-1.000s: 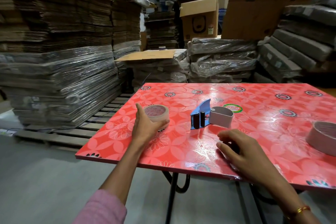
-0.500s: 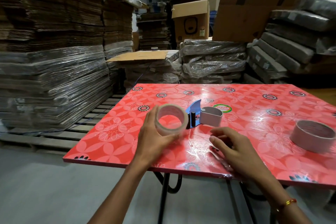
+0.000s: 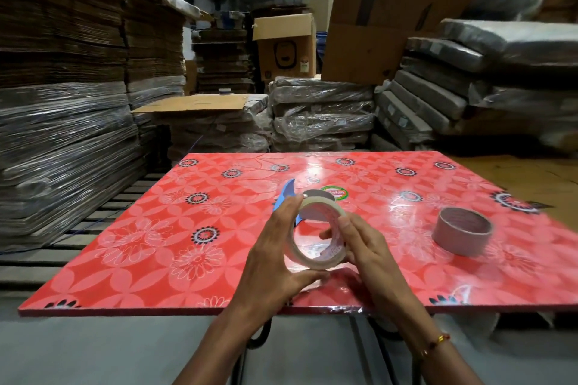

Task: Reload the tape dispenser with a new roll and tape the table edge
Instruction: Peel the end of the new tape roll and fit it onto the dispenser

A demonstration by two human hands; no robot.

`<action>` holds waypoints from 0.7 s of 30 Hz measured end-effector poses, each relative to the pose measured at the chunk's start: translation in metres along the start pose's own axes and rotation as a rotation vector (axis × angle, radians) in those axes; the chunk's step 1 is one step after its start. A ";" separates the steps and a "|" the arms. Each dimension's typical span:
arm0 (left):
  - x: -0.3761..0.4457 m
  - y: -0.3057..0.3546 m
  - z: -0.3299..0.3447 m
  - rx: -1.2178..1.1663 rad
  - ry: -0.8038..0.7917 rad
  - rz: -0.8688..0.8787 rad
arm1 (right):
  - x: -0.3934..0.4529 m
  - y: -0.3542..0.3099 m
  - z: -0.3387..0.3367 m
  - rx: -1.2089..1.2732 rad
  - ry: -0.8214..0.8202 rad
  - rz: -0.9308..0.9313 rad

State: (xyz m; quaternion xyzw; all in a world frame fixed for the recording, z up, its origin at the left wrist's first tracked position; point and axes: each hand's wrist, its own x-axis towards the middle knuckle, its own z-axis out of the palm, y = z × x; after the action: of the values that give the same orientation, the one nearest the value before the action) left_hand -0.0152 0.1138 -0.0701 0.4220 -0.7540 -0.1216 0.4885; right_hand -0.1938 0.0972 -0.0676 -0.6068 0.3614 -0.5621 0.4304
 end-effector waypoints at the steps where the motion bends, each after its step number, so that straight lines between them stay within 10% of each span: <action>1: 0.001 0.000 0.000 -0.016 -0.020 -0.012 | 0.000 0.000 -0.001 -0.012 0.015 -0.011; 21: 0.012 -0.003 0.005 -0.708 0.121 -0.374 | -0.001 -0.002 -0.006 0.146 0.071 0.007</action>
State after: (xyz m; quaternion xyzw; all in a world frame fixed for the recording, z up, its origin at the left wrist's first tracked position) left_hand -0.0200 0.1018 -0.0661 0.3639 -0.5455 -0.4358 0.6165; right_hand -0.1996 0.0984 -0.0662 -0.5521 0.3366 -0.6068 0.4622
